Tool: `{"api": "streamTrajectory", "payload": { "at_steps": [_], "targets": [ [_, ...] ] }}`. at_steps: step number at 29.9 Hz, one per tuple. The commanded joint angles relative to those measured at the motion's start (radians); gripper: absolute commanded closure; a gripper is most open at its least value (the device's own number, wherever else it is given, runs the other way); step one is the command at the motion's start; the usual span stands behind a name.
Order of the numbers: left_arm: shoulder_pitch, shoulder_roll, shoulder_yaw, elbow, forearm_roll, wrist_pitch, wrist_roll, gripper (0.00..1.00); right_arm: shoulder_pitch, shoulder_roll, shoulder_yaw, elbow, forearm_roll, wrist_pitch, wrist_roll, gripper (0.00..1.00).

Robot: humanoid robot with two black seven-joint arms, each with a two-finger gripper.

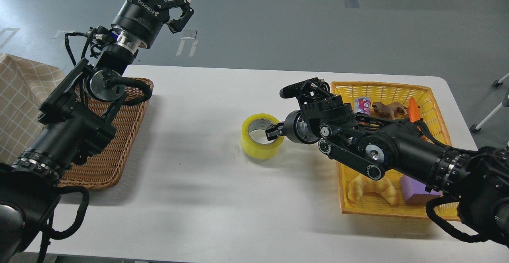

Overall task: Place and transfer tape with both arms
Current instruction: 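Carry the tape toward the table center and set it down, then open the right gripper and withdraw it from the tape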

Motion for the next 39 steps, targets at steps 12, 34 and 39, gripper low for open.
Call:
{"api": "streamTrajectory", "payload": {
  "at_steps": [12,34,39],
  "targets": [
    [0.000,0.001,0.000,-0.001,0.000,0.000,-0.001,0.02,-0.012,0.000,-0.002,-0.002,0.000,0.000,0.000,0.84],
    [-0.001,0.001,0.000,-0.001,0.000,0.000,0.001,0.01,0.031,0.000,0.006,0.063,0.007,0.000,0.000,0.00],
    [0.000,-0.001,0.002,0.001,0.000,0.000,0.001,0.01,0.057,0.000,0.014,0.168,0.007,0.000,0.000,0.00]
  ]
}}
